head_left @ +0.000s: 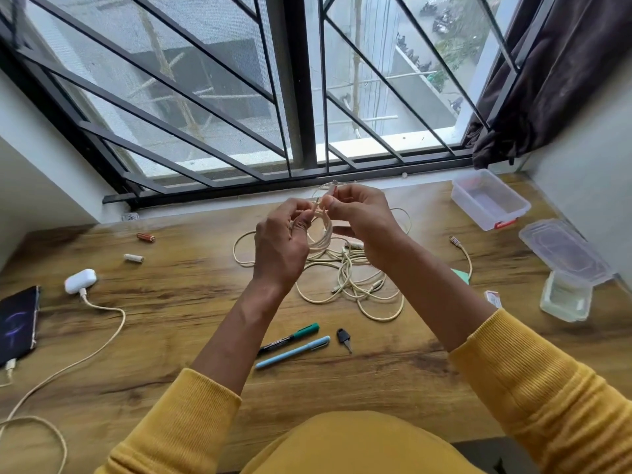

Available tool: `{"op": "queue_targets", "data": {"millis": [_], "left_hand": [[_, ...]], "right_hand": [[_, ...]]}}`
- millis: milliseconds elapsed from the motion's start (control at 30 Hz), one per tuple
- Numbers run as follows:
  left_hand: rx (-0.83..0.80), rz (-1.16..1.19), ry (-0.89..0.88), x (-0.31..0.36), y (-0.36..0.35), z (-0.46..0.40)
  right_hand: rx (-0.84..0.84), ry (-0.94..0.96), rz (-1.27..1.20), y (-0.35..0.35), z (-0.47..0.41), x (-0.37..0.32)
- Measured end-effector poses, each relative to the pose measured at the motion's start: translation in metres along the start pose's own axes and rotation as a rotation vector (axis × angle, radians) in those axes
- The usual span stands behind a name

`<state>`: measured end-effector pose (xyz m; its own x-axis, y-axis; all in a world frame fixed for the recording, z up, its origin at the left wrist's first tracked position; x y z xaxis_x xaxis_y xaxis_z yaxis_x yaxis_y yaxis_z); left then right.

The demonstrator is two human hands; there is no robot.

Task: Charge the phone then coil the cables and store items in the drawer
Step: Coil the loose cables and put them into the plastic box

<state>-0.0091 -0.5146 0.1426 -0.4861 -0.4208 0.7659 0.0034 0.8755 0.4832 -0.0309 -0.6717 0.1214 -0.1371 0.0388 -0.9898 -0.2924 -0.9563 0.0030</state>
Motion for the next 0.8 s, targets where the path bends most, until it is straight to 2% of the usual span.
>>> {"op": "queue_targets", "data": {"millis": [367,533,800], "left_hand": [[-0.125,-0.044,-0.147,0.007,0.001,0.0],[-0.136,-0.063,-0.149,0.006,0.0,-0.005],[-0.103,-0.04,-0.155,0.008,-0.003,0.002]], "right_hand": [[0.09,-0.026,-0.072,0.003,-0.005,-0.012],[0.087,-0.018,-0.11,0.002,-0.005,-0.013],[0.181,-0.1,0.023,0.011,-0.016,0.005]]}}
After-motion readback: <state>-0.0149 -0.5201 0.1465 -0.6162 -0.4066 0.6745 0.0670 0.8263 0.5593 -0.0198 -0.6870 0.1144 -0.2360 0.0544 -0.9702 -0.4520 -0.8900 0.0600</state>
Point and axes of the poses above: each hand's wrist, its own z-axis away from the middle knuckle, its own y-axis out of the back of the hand, x = y × z, the point moved 8 cm from there along -z, towards the middle knuckle, and after that the axes turned 4 degrees about z, right-handed, at the moved point
